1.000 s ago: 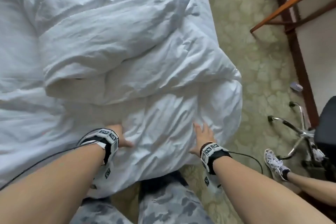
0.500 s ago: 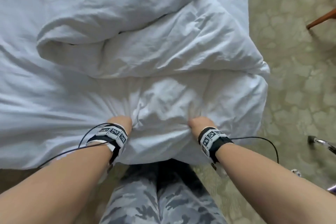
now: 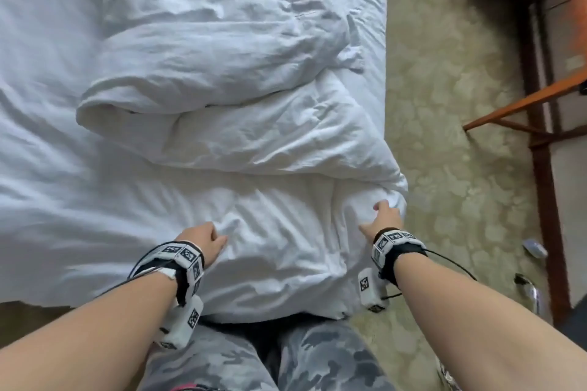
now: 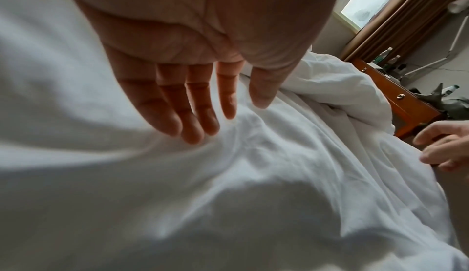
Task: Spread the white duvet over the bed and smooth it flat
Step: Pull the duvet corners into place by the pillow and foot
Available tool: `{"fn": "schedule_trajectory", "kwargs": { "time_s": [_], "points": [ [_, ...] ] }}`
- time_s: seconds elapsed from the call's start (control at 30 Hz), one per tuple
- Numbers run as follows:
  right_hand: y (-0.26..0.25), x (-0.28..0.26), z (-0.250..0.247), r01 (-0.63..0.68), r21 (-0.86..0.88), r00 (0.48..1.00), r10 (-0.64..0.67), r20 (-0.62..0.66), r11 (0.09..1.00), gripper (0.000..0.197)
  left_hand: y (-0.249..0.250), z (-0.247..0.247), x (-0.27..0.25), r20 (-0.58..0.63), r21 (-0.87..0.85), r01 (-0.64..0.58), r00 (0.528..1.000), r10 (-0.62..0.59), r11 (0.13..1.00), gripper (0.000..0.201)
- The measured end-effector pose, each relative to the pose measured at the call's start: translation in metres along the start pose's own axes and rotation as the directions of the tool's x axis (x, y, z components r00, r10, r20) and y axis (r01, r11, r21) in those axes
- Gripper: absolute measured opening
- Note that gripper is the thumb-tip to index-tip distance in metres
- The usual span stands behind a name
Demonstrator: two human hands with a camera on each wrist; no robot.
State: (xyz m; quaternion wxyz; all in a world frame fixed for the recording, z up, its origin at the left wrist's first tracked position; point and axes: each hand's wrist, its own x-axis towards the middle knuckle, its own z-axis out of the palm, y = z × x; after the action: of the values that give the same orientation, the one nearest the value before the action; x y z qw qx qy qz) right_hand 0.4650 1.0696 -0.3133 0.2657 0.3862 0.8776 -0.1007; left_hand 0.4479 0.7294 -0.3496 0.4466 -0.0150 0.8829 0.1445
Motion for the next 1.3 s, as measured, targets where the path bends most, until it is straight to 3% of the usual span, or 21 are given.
{"fn": "schedule_trajectory", "kwargs": {
  "time_s": [0.1,0.27,0.33,0.37,0.43,0.5,0.57,0.63,0.7,0.77,0.83,0.9,0.97,1.07,1.17,1.23,1.3],
  "points": [
    [0.020,0.025,-0.020,-0.099,0.067,0.994,0.102,-0.035,0.993,0.091,0.005,0.001,-0.001,-0.028,0.007,0.034,0.999,-0.033,0.999,0.024],
    [0.034,0.090,-0.023,-0.250,0.300,0.968,0.248,0.047,0.921,0.122,0.023,0.030,-0.001,-0.005,0.005,0.138,0.990,-0.138,0.990,0.023],
    [0.043,0.114,-0.016,-0.255,0.342,0.965,0.216,0.149,0.904,0.108,0.041,0.042,0.001,0.000,0.016,0.193,0.981,-0.193,0.981,0.024],
    [0.047,0.124,-0.013,-0.206,0.302,0.969,0.150,0.198,0.931,0.089,0.053,0.048,0.001,-0.007,0.018,0.218,0.976,-0.218,0.976,0.025],
    [0.053,0.141,-0.019,-0.027,0.151,0.970,-0.011,0.241,0.988,0.043,0.085,0.056,0.000,-0.033,0.016,0.242,0.970,-0.241,0.970,0.029],
    [0.065,0.153,-0.032,0.105,0.052,0.960,-0.115,0.256,0.993,0.026,0.124,0.062,0.002,-0.058,-0.017,0.251,0.966,-0.251,0.968,0.027],
    [0.088,0.162,-0.048,0.165,-0.120,0.946,-0.123,0.299,0.979,0.027,0.166,0.069,0.003,-0.043,-0.078,0.217,0.974,-0.220,0.973,0.023],
    [0.117,0.167,-0.062,0.135,-0.283,0.943,-0.035,0.332,0.949,0.032,0.198,0.070,-0.002,0.000,-0.185,0.181,0.983,-0.184,0.966,0.021],
    [0.136,0.171,-0.071,0.087,-0.207,0.931,-0.005,0.365,0.974,0.036,0.214,0.064,-0.005,-0.005,-0.237,0.148,0.988,-0.154,0.960,0.019],
    [0.108,0.171,-0.082,0.123,-0.183,0.939,-0.055,0.339,0.975,0.043,0.206,0.051,-0.010,-0.061,-0.297,0.173,0.978,-0.199,0.939,0.018],
    [0.050,0.162,-0.085,0.256,-0.271,0.963,-0.219,0.157,0.928,0.057,0.182,0.044,-0.017,-0.098,-0.364,0.229,0.954,-0.282,0.903,0.016],
    [-0.012,0.139,-0.084,0.468,-0.307,0.879,-0.474,0.060,0.829,0.060,0.156,0.039,-0.024,-0.121,-0.430,0.281,0.924,-0.363,0.858,0.017],
    [-0.065,0.109,-0.073,0.645,-0.300,0.754,-0.649,0.101,0.703,0.065,0.135,0.042,-0.032,-0.109,-0.491,0.321,0.900,-0.422,0.810,0.020],
    [-0.126,0.070,-0.054,0.755,-0.307,0.639,-0.755,0.146,0.579,0.080,0.118,0.041,-0.036,-0.062,-0.576,0.359,0.877,-0.477,0.735,0.019],
    [-0.171,0.045,-0.032,0.825,-0.404,0.520,-0.810,0.272,0.394,0.096,0.107,0.039,-0.027,-0.050,-0.660,0.349,0.863,-0.502,0.666,0.018],
    [-0.187,0.040,-0.018,0.824,-0.470,0.503,-0.792,0.347,0.317,0.099,0.105,0.036,-0.018,-0.069,-0.711,0.333,0.844,-0.533,0.620,0.019],
    [-0.191,0.049,-0.006,0.782,-0.557,0.518,-0.787,0.335,0.278,0.092,0.110,0.030,-0.011,-0.093,-0.735,0.317,0.829,-0.551,0.600,0.018]
  ]
}}
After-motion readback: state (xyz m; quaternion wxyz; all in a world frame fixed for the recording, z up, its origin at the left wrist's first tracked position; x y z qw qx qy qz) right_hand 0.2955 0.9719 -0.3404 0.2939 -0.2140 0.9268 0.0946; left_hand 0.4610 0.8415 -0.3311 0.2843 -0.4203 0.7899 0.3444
